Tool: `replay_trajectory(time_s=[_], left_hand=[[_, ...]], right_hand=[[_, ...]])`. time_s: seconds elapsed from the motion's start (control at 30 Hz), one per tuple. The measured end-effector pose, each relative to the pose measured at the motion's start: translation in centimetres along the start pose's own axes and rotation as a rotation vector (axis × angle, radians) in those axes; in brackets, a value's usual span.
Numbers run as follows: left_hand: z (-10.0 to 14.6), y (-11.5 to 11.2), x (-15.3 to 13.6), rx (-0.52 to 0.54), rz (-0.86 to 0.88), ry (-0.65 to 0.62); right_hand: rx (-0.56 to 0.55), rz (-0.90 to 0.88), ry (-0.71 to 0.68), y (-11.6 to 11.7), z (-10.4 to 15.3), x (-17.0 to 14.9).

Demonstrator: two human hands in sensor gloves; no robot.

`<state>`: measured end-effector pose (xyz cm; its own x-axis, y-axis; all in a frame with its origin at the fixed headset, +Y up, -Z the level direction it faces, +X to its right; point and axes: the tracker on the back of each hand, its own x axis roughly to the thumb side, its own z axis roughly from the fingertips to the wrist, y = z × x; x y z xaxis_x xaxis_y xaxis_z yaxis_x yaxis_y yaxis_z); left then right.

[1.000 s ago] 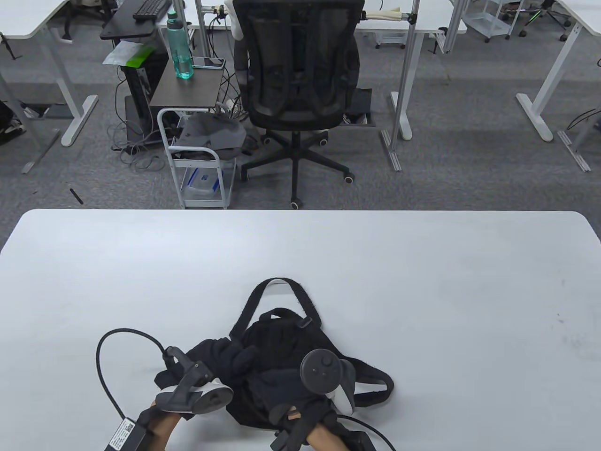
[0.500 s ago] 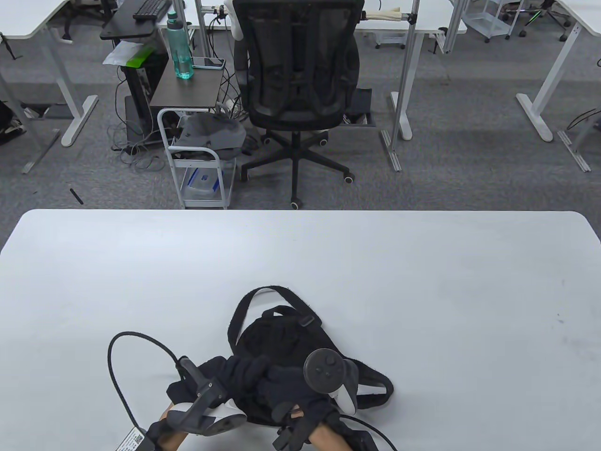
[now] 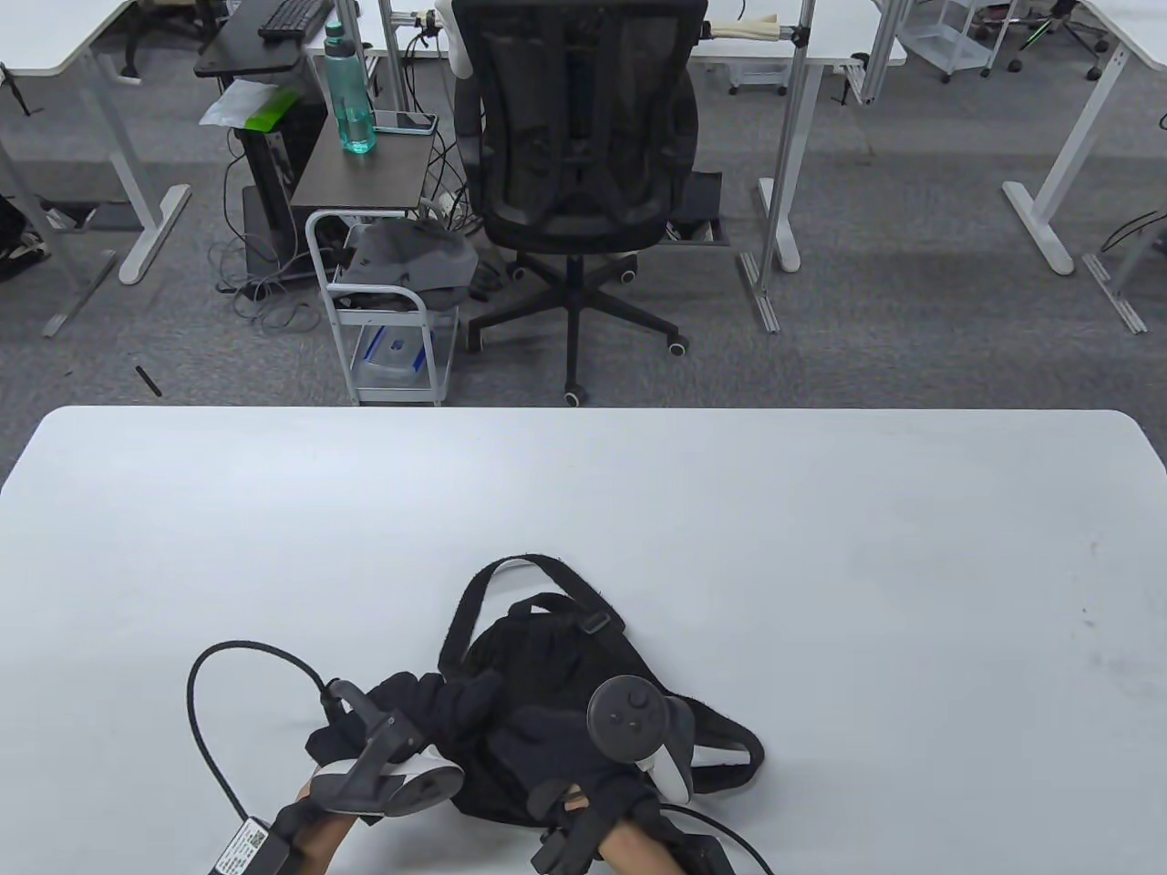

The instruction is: Pull shoulder strap to tighten

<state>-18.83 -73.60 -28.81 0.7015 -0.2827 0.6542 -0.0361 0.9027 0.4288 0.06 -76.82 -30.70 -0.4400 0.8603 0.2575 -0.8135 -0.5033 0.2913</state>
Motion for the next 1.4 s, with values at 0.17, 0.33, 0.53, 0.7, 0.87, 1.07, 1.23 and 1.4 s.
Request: replay_trajectory(time_s=[0.17, 0.33, 0.53, 0.7, 0.87, 1.07, 1.23, 1.4], left_hand=[[-0.3, 0.4, 1.5, 0.002, -0.025, -0.049], [-0.2, -0.4, -0.1, -0.019, 0.020, -0.005], [0.2, -0.9, -1.7, -0.049, 0.026, 0.052], [0.1, -0.2, -0.7, -0.029, -0.011, 0.033], [-0.2, 0.7, 1.2, 0.015, 0.021, -0.028], [0.0, 0.2, 0.2, -0.010, 0.026, 0.000], [0.1, 0.0, -0.7, -0.013, 0.046, 0.011], [0.3, 0.6, -1.9, 0.015, 0.036, 0.076]], right_hand=[[-0.005, 0.018, -0.021, 0.3, 0.2, 0.4], [0.021, 0.023, -0.020, 0.5, 0.0, 0.7], [0.047, 0.025, -0.017, 0.5, -0.1, 0.7], [0.053, 0.003, 0.011, 0.4, 0.0, 0.2], [0.024, -0.002, -0.009, 0.2, 0.0, 0.2], [0.019, 0.007, -0.010, 0.2, 0.1, 0.4], [0.059, -0.026, -0.027, 0.4, 0.0, 0.8], [0.138, -0.111, 0.002, -0.3, -0.3, 0.4]])
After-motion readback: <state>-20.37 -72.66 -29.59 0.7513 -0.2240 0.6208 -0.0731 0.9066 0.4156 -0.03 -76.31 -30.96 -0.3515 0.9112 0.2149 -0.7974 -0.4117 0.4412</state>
